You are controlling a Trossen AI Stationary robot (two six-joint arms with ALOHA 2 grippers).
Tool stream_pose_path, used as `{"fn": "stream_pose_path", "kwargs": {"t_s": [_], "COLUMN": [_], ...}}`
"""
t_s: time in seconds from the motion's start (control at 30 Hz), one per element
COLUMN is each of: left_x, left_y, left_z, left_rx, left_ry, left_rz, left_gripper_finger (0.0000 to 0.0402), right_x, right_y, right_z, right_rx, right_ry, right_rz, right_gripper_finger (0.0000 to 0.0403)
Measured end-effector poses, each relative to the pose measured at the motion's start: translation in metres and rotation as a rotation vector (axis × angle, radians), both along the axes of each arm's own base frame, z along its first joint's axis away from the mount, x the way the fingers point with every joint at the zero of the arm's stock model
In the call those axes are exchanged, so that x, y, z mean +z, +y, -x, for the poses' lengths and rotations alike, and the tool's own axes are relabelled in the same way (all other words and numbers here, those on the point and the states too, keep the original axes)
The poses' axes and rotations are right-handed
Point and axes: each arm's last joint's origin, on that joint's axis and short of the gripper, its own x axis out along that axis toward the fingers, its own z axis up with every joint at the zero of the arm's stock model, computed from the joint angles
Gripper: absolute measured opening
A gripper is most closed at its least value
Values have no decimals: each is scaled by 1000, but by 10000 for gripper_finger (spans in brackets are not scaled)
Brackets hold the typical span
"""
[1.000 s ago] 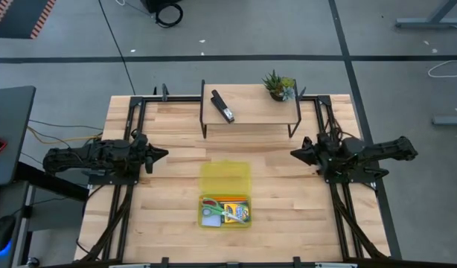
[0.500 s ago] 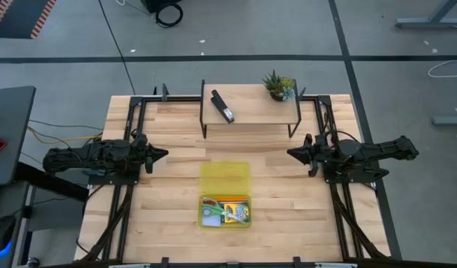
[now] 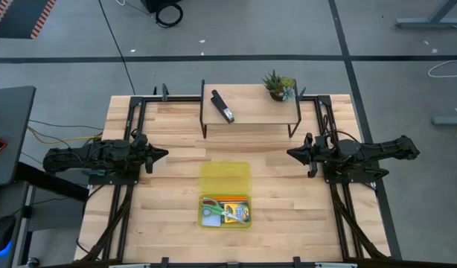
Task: Pack school essentials
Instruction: Return to Home Position
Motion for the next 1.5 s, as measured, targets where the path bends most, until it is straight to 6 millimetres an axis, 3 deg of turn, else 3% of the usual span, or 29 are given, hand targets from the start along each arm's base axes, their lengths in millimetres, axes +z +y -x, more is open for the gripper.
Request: {"fn": "stream_pose_path", "kwargs": {"t_s": [1.5], "left_x": [0], "left_y": [0], "left_z": [0], "left_rx": [0], "left_ry": [0], "left_rz": [0], "left_gripper_finger": [30], "right_x": [0], "right_y": [0], "right_z": [0], "right_rx": [0], "right_ry": [-2], "right_rz": [-1], "right_gripper_finger": [21]}}
